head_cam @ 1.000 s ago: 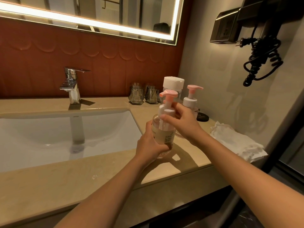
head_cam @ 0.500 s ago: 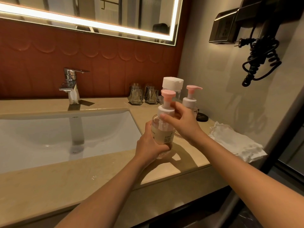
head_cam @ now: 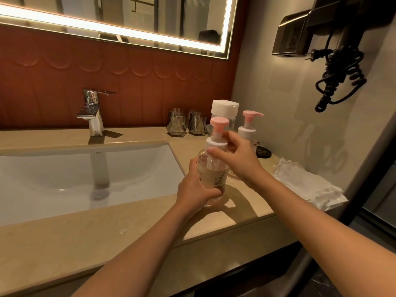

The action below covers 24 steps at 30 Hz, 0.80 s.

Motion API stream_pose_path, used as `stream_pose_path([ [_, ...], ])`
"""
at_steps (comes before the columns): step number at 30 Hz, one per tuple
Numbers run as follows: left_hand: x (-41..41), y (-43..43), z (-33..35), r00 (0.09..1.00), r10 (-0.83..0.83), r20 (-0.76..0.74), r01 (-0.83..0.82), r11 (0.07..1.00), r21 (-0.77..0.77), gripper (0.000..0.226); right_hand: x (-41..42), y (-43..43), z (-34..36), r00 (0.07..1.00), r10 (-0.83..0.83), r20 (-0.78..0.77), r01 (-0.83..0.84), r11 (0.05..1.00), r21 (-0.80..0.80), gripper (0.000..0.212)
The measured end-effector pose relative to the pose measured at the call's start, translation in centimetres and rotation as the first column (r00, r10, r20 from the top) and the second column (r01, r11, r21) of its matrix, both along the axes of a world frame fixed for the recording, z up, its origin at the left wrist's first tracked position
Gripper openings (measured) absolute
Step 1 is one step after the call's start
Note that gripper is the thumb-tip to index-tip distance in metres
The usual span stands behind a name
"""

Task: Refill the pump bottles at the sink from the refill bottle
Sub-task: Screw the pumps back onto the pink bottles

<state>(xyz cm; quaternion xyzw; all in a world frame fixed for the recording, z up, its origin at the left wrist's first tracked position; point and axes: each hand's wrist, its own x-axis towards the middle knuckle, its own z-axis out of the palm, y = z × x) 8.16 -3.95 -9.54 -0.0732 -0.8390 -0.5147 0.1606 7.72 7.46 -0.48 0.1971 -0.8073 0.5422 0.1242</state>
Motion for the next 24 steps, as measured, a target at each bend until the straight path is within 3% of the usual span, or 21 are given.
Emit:
stream_pose_path([
  [4, -0.2, 0.1, 0.0, 1.0, 0.005, 0.015, -0.005, 1.0, 0.002, 0.092, -0.5, -0.7, 0.2, 0.998, -0.069, 0.013, 0.068, 0.997, 0.037, 0.058],
  [10, -0.1, 0.0, 0.0, 1.0, -0.009, 0.0, 0.009, 1.0, 0.013, 0.092, -0.4, 0.2, 0.9, 0.984, 0.085, 0.156, -0.097, 0.992, 0.076, 0.058],
  [19, -0.1, 0.2, 0.0, 1.0, -0.014, 0.004, 0.014, 1.0, -0.011, 0.093, -0.7, -0.8, 0.6, 0.998, -0.062, 0.028, 0.059, 0.993, 0.103, 0.06],
  [21, -0.1, 0.3, 0.0, 1.0, -0.009, 0.009, 0.009, 1.0, -0.01, 0.092, -1.0, -1.3, 0.8, 0.996, -0.082, 0.04, 0.076, 0.988, 0.133, 0.06],
  [24, 0.0, 0.1, 0.0, 1.0, -0.012, 0.014, 0.012, 1.0, 0.004, 0.091, -1.3, -1.3, 1.2, 0.989, 0.013, 0.145, -0.027, 0.995, 0.098, 0.047],
])
